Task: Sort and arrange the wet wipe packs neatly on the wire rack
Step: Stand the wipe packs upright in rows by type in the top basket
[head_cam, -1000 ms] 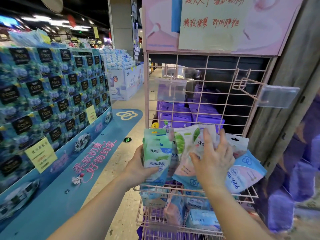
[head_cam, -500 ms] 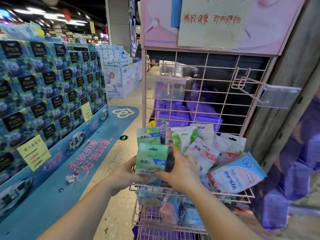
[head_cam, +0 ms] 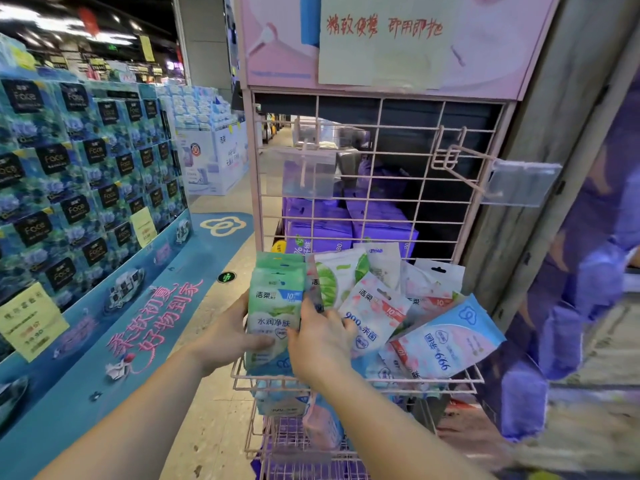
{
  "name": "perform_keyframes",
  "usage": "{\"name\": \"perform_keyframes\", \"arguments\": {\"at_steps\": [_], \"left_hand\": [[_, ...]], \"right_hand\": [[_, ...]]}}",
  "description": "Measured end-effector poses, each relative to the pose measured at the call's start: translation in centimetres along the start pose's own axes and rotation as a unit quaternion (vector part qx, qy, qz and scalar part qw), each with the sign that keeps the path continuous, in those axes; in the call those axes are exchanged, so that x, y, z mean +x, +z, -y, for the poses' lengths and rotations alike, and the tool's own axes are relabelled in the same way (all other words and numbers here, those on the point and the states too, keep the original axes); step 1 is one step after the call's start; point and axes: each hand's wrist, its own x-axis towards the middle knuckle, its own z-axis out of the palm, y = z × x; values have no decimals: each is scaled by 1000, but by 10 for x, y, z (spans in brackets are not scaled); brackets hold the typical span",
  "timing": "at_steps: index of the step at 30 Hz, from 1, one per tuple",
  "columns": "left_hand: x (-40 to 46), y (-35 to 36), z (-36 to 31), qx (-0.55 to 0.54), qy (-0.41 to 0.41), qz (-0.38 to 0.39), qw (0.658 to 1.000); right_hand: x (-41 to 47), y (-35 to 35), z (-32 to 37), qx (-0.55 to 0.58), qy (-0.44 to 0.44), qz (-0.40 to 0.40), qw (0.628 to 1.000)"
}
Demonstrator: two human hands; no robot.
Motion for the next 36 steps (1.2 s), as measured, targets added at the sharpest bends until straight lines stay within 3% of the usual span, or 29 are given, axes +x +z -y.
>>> {"name": "perform_keyframes", "arguments": {"at_steps": [3,8,12,16,18,20,24,30,33,36], "left_hand": [[-3,-3,4,21,6,1,1000],[-11,-1,15,121,4,-74,990],[-26,10,10,82,-7,-196,977],[-44,41,-25,122,113,-377,911],[-49,59,-42,137,164,-351,912],[-52,75,-53,170,178,-257,934],[-45,101,-57,229,108,-98,962],[-32,110,-50,190,34,-106,976],[-31,107,-52,134,18,-73,988],[-32,101,-51,109,0,-40,993]], "right_hand": [[-6,-4,-2,64,-17,-28,997],[-27,-17,-28,179,-105,-178,962],[-37,-30,-64,190,3,-316,930],[-41,-47,-85,228,113,-220,942],[-41,-51,-88,253,115,-171,945],[-38,-53,-90,234,119,-133,956],[-33,-62,-92,247,141,-105,953],[-39,-58,-93,307,119,-122,936],[-40,-58,-95,340,108,-117,927],[-38,-62,-96,308,98,-99,941]]}}
